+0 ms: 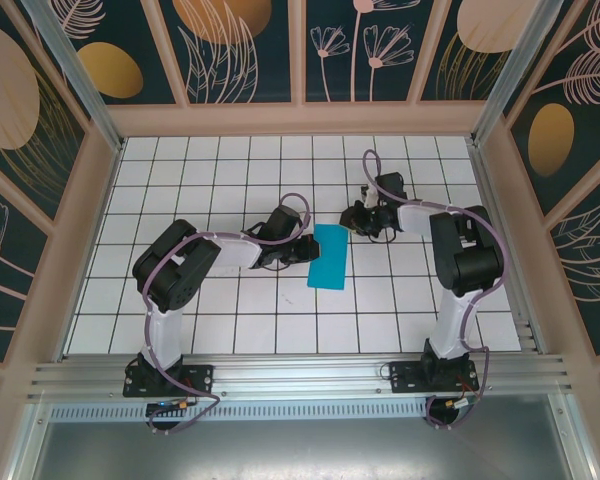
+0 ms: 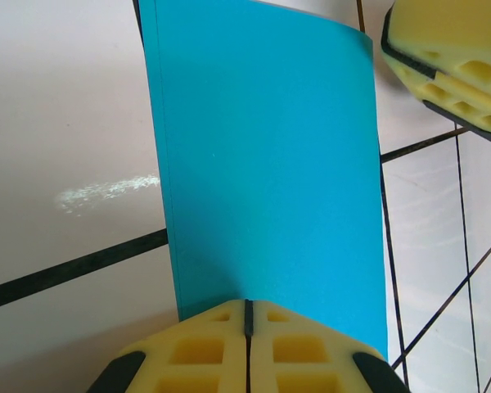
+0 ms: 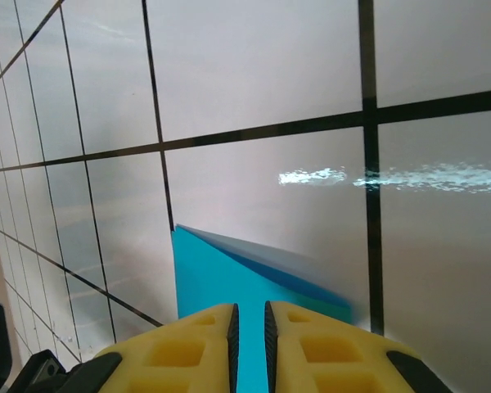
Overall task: Fold a paper plane with a square sheet of paper (pick it up from the middle)
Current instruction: Fold the square sheet of paper in half at the center of the table, then fold the triangle a second time at the center of the table.
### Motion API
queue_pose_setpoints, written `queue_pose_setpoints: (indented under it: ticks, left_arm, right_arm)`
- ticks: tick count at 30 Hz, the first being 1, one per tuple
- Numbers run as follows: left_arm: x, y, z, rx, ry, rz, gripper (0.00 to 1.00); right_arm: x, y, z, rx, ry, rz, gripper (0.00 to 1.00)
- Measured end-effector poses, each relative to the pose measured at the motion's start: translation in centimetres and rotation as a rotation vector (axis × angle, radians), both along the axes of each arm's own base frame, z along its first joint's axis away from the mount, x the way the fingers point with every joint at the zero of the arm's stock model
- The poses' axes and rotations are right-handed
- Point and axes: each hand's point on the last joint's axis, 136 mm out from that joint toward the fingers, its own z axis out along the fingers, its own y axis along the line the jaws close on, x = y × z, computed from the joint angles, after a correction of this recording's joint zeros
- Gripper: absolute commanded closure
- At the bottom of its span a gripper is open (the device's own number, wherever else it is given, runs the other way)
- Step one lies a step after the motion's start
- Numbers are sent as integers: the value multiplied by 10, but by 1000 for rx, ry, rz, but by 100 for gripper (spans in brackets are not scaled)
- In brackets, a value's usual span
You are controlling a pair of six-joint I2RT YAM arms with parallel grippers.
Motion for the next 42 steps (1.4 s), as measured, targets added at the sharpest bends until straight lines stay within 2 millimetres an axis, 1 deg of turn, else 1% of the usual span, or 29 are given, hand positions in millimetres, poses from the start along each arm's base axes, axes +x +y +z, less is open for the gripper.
queue_pose_setpoints:
  ticks: [3,8,9,10,12,13,14,17,18,19,21,22,23,25,28,31,35,42]
  left_arm:
    - [0,0,0,0,0,0,91]
    - [0,0,0,2,-3,2,90]
    - [0,0,1,1,-3,2,88]
    - [0,0,1,1,-3,2,82]
    - [-1,-1,5,-6,-6,3,74]
    - [-2,0,7,-1,-4,6,66]
    - [-5,2,9,7,2,10,61]
    - [-9,11,21,35,1,33,53]
    - [-9,14,27,38,-7,44,52]
    - [-8,17,35,37,-22,58,50]
    - [-6,23,54,14,-57,81,48]
    - [-6,27,60,4,-68,90,48]
    - [-7,32,63,-3,-73,102,48]
    - [-9,38,59,-16,-64,115,47]
    - [-19,48,38,-12,-5,130,47]
    - [-26,48,25,-15,40,124,47]
    - [-26,43,26,-41,47,118,46]
    - [-24,40,27,-60,41,113,46]
  right_arm:
    - [-2,-2,-15,-8,33,-4,80]
    - [0,-3,-16,0,38,0,79]
    - [0,-3,-16,-2,36,3,79]
    - [-1,-3,-15,-3,34,8,78]
    - [-1,-3,-13,-6,26,16,75]
    - [-2,-4,-10,-10,23,20,74]
    - [-3,-4,-5,-14,15,25,72]
    - [-6,-6,17,-15,-27,28,68]
    - [-8,-6,25,-15,-44,27,66]
    - [-11,-8,34,-16,-66,23,61]
    - [-20,-12,43,-29,-93,15,56]
    - [-27,-13,45,-38,-95,9,55]
    - [-35,-14,43,-44,-92,8,57]
    - [-52,-13,33,-56,-65,16,60]
    - [-76,-6,14,-71,-3,45,60]
    - [-93,5,6,-75,26,80,61]
    - [-103,13,1,-74,41,100,60]
    - [-102,8,-4,-100,44,78,60]
